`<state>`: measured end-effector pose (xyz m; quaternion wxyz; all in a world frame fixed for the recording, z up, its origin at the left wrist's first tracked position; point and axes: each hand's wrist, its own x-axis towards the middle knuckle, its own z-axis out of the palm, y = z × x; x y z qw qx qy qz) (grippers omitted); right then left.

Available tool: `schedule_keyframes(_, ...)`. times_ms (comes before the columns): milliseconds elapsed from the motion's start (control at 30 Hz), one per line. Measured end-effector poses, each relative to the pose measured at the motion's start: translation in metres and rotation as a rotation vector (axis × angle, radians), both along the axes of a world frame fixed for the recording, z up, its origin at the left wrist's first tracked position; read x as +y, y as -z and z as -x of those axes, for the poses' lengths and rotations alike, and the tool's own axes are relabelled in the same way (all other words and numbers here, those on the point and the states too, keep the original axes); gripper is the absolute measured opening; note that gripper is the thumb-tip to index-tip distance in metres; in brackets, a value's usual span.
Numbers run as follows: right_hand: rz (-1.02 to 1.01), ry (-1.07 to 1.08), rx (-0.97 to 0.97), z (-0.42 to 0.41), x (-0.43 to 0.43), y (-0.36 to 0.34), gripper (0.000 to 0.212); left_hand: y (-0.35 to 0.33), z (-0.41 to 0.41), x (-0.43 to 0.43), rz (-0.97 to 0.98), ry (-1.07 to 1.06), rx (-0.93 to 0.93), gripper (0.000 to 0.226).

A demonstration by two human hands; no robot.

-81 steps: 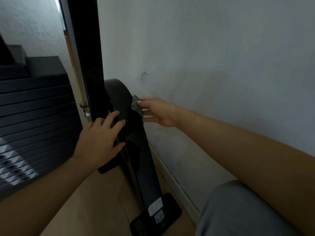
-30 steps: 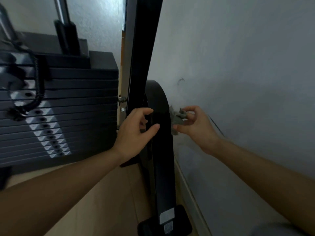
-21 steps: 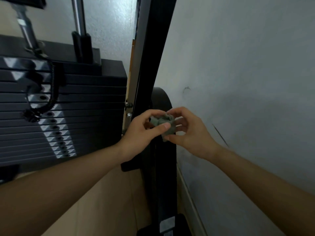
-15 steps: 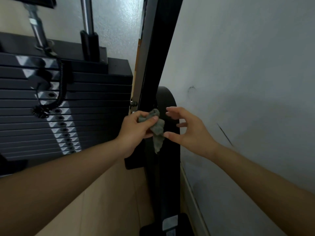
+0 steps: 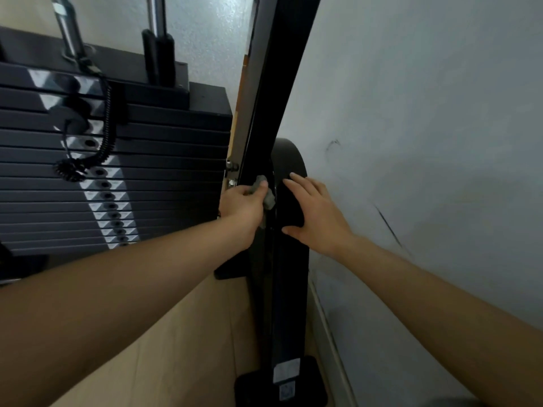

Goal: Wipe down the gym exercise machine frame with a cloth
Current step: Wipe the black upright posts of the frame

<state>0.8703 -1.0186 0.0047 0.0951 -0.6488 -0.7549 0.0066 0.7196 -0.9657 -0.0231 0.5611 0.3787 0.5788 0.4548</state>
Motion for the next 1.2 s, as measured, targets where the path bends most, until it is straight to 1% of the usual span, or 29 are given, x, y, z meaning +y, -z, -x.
schedule_keyframes(67, 0.006, -0.01, 0.012, -0.002, 0.0, 0.001, 0.101, 0.0, 0.0, -0.002, -0.092, 0.041, 0.069, 0.033)
schedule_keyframes(133, 0.014, -0.014, 0.033, -0.003, 0.0, 0.002, 0.102, 0.002, 0.005, -0.003, -0.151, 0.093, 0.087, 0.04)
schedule_keyframes(233, 0.008, -0.012, 0.063, -0.003, 0.0, 0.003, 0.102, 0.014, 0.012, -0.005, -0.174, 0.19, 0.008, 0.026)
schedule_keyframes(367, -0.008, -0.014, 0.077, -0.006, 0.0, 0.007, 0.102, 0.038, 0.018, -0.021, -0.149, 0.249, 0.109, 0.014)
schedule_keyframes(467, -0.015, -0.016, 0.082, -0.007, 0.0, 0.009, 0.102, 0.049, 0.023, -0.029, -0.08, 0.277, 0.172, 0.011)
schedule_keyframes(633, -0.018, -0.017, 0.087, -0.008, -0.001, 0.008, 0.102, 0.043, 0.016, -0.016, 0.017, 0.172, -0.014, 0.007)
schedule_keyframes(700, -0.017, -0.017, 0.082, -0.009, 0.0, 0.009, 0.102, 0.036, 0.011, -0.006, 0.005, 0.12, -0.051, 0.012)
schedule_keyframes(867, -0.017, -0.016, 0.086, -0.01, -0.002, 0.009, 0.1, 0.016, 0.008, 0.011, -0.042, -0.015, -0.134, 0.036)
schedule_keyframes(1000, -0.014, -0.015, 0.084, -0.011, -0.003, 0.009, 0.099, 0.012, 0.011, 0.003, 0.008, 0.099, -0.242, 0.032)
schedule_keyframes(1100, -0.026, -0.022, 0.081, -0.012, -0.003, 0.01, 0.099, 0.021, 0.018, -0.01, 0.05, 0.178, -0.191, 0.025)
schedule_keyframes(1200, -0.038, -0.022, 0.087, -0.013, -0.002, 0.012, 0.099, 0.035, 0.026, -0.02, 0.107, 0.267, -0.131, 0.024)
